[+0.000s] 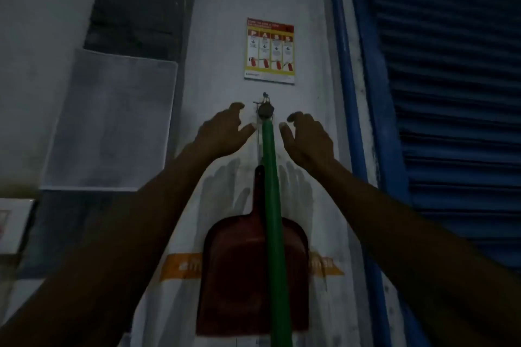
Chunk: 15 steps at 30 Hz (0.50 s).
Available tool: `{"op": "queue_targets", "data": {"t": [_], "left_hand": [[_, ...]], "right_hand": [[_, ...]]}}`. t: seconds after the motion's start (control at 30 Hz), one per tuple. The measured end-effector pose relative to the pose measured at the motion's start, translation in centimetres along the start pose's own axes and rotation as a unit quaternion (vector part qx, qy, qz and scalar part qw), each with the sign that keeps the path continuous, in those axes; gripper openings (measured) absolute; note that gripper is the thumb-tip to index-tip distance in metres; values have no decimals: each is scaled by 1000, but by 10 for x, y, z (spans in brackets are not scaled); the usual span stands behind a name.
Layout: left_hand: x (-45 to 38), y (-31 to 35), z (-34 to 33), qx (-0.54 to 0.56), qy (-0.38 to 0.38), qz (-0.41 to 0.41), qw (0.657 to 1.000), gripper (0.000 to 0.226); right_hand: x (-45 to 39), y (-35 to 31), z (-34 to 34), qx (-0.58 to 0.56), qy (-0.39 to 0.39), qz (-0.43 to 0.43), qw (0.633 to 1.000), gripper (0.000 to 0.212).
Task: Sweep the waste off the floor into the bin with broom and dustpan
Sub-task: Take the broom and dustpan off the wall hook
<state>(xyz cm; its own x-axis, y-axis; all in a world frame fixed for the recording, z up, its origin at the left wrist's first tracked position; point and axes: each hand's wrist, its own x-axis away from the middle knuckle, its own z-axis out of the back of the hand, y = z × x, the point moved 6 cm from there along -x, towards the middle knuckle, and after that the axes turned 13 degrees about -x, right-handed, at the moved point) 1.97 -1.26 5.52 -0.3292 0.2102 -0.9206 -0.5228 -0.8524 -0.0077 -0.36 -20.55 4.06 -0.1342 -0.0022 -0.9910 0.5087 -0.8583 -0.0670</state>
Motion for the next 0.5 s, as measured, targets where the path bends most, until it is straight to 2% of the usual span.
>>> {"op": "queue_targets", "data": {"t": [0.07, 0.2, 0.4, 0.5], "left_hand": [[-14, -7, -11, 72, -4, 25, 997, 64], [-45, -12, -35, 190, 2, 77, 979, 41], [-62, -12, -58, 320, -14, 157, 934, 27], [-66, -15, -61, 342, -13, 171, 924, 21]], "right_hand": [[-13, 5, -12, -81, -1, -39, 996, 40], [-37, 17, -36, -197, 0, -145, 970, 51], [-49, 36, -55, -321, 38, -268, 908, 27], [-53, 41, -59, -352, 41, -289, 889, 17]]}}
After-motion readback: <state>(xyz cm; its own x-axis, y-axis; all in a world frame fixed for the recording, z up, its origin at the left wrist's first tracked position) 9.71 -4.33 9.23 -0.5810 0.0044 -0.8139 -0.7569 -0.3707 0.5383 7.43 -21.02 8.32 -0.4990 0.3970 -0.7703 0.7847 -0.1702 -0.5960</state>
